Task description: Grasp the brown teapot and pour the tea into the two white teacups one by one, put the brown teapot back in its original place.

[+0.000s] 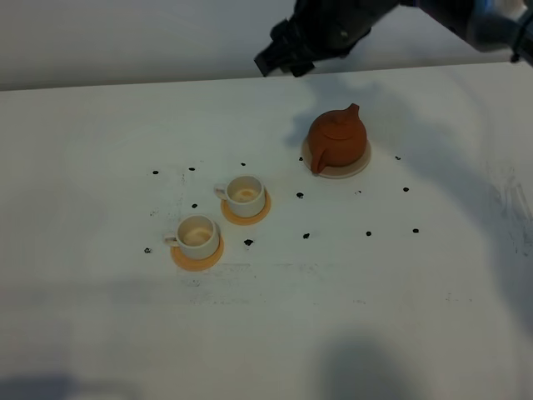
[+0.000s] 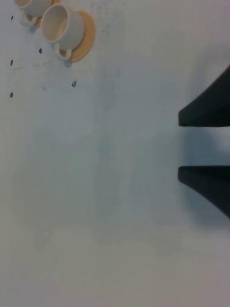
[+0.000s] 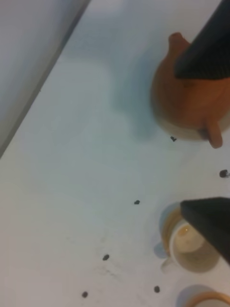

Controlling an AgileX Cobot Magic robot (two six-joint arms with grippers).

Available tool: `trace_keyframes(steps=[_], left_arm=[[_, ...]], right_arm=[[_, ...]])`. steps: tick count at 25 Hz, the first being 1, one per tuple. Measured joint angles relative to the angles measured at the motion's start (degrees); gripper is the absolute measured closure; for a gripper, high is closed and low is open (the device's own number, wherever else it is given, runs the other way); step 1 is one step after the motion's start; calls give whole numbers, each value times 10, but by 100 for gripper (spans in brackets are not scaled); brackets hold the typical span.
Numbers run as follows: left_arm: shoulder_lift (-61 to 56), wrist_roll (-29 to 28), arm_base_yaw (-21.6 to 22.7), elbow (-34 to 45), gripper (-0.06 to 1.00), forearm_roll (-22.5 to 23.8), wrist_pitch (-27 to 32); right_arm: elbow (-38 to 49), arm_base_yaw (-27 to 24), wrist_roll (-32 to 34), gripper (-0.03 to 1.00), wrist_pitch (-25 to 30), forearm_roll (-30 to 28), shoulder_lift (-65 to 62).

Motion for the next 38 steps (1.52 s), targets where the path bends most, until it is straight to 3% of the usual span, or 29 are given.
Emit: trace_keyframes(steps=[6,10,15,25,38], left_arm=[[0,0,0,0,72,0,0],[0,1,0,0,72,0,0],[0,1,0,0,72,0,0],[0,0,0,0,72,0,0],[0,0,0,0,72,0,0]], right_arm=[[183,-30,45,45,-171,53,-46],[228,-38,91,45,-217,78,-24],[225,-38,100,45,-227,109,18],[181,2,88,45,-210,87,34],[162,7,65,45,-213,89,81]])
